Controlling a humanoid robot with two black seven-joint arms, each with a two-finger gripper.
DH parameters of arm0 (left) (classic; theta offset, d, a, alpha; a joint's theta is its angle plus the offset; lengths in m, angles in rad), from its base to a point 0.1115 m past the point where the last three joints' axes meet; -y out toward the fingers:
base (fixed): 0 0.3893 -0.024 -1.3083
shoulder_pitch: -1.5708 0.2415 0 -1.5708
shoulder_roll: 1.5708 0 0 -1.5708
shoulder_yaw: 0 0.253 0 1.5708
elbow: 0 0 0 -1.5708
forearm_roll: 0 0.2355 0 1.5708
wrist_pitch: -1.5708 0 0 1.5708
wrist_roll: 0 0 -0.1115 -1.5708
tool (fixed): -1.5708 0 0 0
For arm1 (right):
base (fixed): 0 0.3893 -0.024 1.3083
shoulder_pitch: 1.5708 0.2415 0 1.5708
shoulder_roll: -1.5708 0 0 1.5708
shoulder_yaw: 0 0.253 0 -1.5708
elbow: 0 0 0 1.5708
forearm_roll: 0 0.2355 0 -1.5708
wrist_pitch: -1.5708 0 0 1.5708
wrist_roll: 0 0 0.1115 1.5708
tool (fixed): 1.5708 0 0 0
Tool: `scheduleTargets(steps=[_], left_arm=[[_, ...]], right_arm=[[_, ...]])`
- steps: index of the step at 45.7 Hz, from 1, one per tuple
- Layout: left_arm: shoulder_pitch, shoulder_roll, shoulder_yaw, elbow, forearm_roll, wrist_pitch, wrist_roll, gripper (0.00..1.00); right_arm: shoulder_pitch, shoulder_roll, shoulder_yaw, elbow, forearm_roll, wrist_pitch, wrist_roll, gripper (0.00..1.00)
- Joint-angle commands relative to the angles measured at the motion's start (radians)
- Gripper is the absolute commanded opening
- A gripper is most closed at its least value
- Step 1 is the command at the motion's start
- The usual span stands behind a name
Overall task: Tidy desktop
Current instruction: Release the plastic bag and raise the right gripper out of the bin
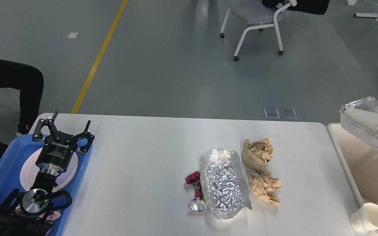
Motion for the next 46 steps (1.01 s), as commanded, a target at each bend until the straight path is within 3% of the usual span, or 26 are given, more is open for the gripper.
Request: scheduleTargets(steps=[1, 11, 21, 29, 46], left_arm=[[0.000, 0.000, 0.000, 0.001, 0.000, 0.000, 0.000, 0.96], [0.000, 0.000, 0.000, 0.001, 0.000, 0.000, -0.001, 0.96], [0.000, 0.000, 0.000, 0.001, 0.000, 0.000, 0.000, 0.96], [0.000, 0.000, 0.000, 0.001, 0.000, 0.000, -0.001, 0.96], [0.000, 0.000, 0.000, 0.001, 0.000, 0.000, -0.001, 0.96]], right_arm=[[-0.076, -0.013, 0.018, -0.099, -0.002, -0.007, 0.000, 0.00], [-0.320, -0.027, 0.127, -0.278, -0.003, -0.007, 0.006, 0.00], [-0.657, 0.007, 0.376, -0.478, -0.006, -0.004, 0.006, 0.00], [-0.906, 0.135, 0.501, -0.717, -0.008, -0.003, 0.006, 0.00], [-1.198, 0.436, 0.495, -1.148, -0.013, -0.004, 0.006, 0.00]])
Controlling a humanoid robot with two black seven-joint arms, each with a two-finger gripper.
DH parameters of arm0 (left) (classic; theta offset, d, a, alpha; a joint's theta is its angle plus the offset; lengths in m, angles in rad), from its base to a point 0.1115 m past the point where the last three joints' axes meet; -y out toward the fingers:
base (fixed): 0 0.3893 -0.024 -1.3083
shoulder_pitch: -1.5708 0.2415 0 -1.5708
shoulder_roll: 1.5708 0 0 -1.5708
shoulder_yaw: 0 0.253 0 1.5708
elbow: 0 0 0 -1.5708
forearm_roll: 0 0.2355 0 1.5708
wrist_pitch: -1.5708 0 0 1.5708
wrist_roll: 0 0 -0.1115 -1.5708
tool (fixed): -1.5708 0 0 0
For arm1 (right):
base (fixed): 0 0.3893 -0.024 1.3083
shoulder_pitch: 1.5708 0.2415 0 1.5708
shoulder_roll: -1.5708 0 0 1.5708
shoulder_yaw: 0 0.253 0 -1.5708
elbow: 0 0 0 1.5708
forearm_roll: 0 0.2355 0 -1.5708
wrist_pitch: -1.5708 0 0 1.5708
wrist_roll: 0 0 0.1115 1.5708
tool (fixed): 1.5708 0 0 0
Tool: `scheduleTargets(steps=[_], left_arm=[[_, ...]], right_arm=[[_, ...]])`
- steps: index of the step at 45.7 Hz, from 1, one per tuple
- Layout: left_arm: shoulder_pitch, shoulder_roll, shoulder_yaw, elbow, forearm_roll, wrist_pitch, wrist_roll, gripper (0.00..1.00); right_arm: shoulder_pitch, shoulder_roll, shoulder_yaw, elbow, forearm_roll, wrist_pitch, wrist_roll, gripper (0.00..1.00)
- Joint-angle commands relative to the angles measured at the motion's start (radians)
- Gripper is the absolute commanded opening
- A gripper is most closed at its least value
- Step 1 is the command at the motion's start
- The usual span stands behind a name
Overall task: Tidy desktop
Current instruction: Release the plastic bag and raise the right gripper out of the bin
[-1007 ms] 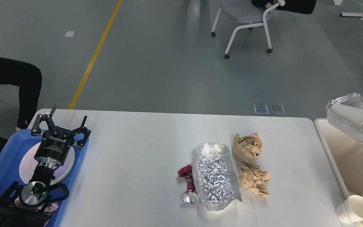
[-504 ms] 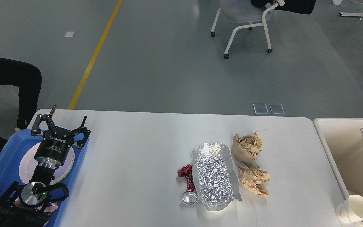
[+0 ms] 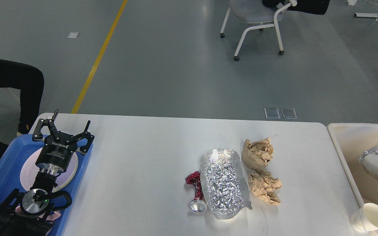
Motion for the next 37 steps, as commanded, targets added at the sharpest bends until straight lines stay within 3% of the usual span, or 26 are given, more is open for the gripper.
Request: scheduleTargets(steps=[1, 6, 33, 37], left_arm=[[0.000, 0.000, 0.000, 0.000, 0.001, 0.000, 0.000, 0.96], [0.000, 0.000, 0.000, 0.000, 0.000, 0.000, 0.000, 0.96], [0.000, 0.000, 0.000, 0.000, 0.000, 0.000, 0.000, 0.96], [0.000, 0.000, 0.000, 0.000, 0.000, 0.000, 0.000, 0.96]], right_arm=[[-0.105, 0.110, -0.010, -0.146, -0.005, -0.002, 0.000, 0.00], [-0.142, 0.156, -0.013, -0.203, -0.005, -0.002, 0.000, 0.00], [-0.180, 0.187, -0.011, -0.206, -0.014, -0.012, -0.002, 0.00], [-0.180, 0.180, -0.008, -0.207, -0.014, -0.052, -0.002, 0.59]])
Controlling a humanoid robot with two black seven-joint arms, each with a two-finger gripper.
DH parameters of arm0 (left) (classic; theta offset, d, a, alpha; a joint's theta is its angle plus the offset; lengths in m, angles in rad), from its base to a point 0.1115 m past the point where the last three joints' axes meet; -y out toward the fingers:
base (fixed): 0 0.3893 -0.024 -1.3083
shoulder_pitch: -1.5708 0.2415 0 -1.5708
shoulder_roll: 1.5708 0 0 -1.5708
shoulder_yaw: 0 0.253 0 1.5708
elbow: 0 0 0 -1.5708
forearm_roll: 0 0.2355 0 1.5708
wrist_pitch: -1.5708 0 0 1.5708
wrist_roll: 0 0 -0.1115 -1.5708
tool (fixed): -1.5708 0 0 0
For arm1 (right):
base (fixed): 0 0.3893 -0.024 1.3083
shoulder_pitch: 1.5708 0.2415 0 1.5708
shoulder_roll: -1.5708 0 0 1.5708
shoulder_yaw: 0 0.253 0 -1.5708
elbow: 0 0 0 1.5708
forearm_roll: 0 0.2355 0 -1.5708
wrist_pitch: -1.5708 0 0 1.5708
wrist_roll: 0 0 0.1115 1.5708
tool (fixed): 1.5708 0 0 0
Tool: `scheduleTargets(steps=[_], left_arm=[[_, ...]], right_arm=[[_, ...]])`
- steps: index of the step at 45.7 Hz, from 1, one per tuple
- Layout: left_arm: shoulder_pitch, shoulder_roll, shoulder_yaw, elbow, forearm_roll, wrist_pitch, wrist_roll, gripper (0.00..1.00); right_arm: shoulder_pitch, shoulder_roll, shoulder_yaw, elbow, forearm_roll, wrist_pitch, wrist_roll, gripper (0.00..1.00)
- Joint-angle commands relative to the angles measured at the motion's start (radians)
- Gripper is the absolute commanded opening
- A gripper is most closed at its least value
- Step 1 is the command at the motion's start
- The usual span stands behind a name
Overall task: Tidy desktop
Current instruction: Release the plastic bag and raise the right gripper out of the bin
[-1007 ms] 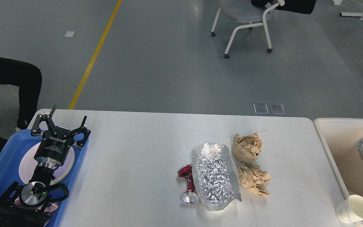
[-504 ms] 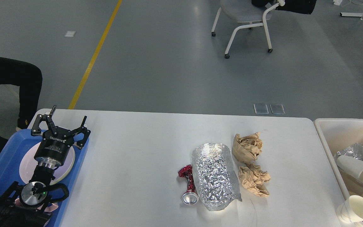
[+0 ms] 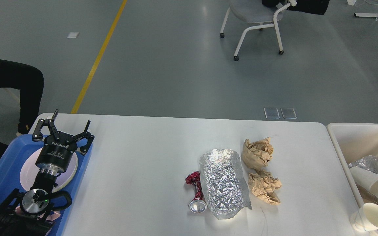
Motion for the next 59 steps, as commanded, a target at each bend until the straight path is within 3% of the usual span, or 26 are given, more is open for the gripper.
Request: scheduleTargets(steps=[1, 4, 22, 36, 40, 48, 59], left_arm=[[0.000, 0.000, 0.000, 0.000, 0.000, 0.000, 0.000, 0.96], [0.000, 0.000, 0.000, 0.000, 0.000, 0.000, 0.000, 0.96], [0.000, 0.000, 0.000, 0.000, 0.000, 0.000, 0.000, 0.96], [0.000, 0.000, 0.000, -0.002, 0.000, 0.000, 0.001, 0.96], [0.000, 0.000, 0.000, 0.000, 0.000, 0.000, 0.001, 0.96], [0.000, 0.000, 0.000, 0.000, 0.000, 0.000, 0.001, 0.96], [0.000, 0.000, 0.000, 0.000, 0.000, 0.000, 0.001, 0.96]], right_arm=[[-0.001, -0.006, 0.003, -0.001, 0.000, -0.058, 0.000, 0.71], [-0.001, -0.003, 0.007, 0.000, 0.000, -0.110, 0.000, 1.00], [0.091, -0.050, 0.000, 0.040, -0.010, -0.093, -0.012, 1.00], [0.510, -0.219, -0.007, 0.388, -0.437, 0.045, -0.008, 1.00], [0.666, -0.250, -0.056, 0.555, -0.546, 0.102, -0.009, 1.00], [0.939, -0.208, -0.216, 0.781, -0.550, 0.246, -0.014, 1.00], [1.269, -0.030, -0.305, 0.925, -0.546, 0.631, -0.014, 1.00]])
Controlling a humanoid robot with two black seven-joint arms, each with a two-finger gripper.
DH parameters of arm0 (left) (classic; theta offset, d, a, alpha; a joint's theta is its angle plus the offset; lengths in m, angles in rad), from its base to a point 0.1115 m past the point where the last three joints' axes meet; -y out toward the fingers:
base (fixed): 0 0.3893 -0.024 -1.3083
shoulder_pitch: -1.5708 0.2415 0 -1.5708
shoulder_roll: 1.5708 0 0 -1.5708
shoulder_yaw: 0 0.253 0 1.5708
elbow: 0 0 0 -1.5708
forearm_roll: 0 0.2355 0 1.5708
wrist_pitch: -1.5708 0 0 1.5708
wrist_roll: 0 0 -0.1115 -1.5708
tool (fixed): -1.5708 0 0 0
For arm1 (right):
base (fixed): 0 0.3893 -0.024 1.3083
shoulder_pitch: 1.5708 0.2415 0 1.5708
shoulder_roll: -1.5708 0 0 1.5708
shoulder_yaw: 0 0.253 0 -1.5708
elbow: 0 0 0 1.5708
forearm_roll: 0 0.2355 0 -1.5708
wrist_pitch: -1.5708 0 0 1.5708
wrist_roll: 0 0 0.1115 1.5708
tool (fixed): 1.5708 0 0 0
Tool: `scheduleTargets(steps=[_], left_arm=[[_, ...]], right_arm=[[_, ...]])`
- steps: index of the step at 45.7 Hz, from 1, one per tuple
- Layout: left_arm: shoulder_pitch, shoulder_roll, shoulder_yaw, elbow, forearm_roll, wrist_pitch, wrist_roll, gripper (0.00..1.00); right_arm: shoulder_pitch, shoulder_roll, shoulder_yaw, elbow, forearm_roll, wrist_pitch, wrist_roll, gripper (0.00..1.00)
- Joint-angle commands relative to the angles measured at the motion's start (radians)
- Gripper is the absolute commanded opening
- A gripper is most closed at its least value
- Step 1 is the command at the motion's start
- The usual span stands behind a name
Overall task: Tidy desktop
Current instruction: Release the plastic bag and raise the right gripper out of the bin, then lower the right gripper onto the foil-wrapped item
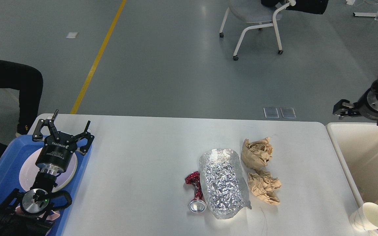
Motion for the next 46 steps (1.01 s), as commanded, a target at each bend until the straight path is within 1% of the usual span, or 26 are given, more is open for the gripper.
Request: scheduleTargets(steps=[1, 5, 6, 7, 9, 14, 18, 23, 39, 44, 46], left_arm=[[0.000, 0.000, 0.000, 0.000, 0.000, 0.000, 0.001, 0.96], [0.000, 0.000, 0.000, 0.000, 0.000, 0.000, 0.001, 0.96], [0.000, 0.000, 0.000, 0.000, 0.000, 0.000, 0.001, 0.96], [0.000, 0.000, 0.000, 0.000, 0.000, 0.000, -0.001, 0.96], [0.000, 0.000, 0.000, 0.000, 0.000, 0.000, 0.001, 0.96], [0.000, 0.000, 0.000, 0.000, 0.000, 0.000, -0.001, 0.96], [0.000, 0.000, 0.000, 0.000, 0.000, 0.000, -0.001, 0.96], [0.000, 0.000, 0.000, 0.000, 0.000, 0.000, -0.001, 0.96], [0.000, 0.000, 0.000, 0.000, 0.000, 0.000, 0.001, 0.96], [0.000, 0.000, 0.000, 0.000, 0.000, 0.000, 0.001, 0.96], [0.000, 0.000, 0.000, 0.000, 0.000, 0.000, -0.001, 0.96]], right_arm=[[0.168, 0.087, -0.020, 0.071, 0.004, 0.218, 0.000, 1.00], [0.292, 0.111, -0.023, 0.157, 0.035, 0.330, 0.000, 1.00], [0.324, 0.113, -0.023, 0.185, 0.044, 0.361, 0.000, 1.00], [0.384, 0.111, -0.025, 0.241, 0.067, 0.422, 0.000, 1.00], [0.442, 0.107, -0.025, 0.290, 0.093, 0.471, 0.000, 1.00], [0.553, 0.104, -0.035, 0.402, 0.173, 0.471, 0.000, 1.00], [0.657, 0.104, -0.080, 0.516, 0.227, 0.471, -0.002, 1.00], [0.743, 0.101, -0.103, 0.593, 0.277, 0.471, 0.000, 1.00], [0.769, 0.094, -0.097, 0.611, 0.428, 0.471, 0.006, 1.00], [0.720, 0.097, -0.084, 0.611, 0.435, 0.471, 0.006, 1.00], [0.693, 0.097, -0.083, 0.611, 0.443, 0.452, 0.006, 1.00]])
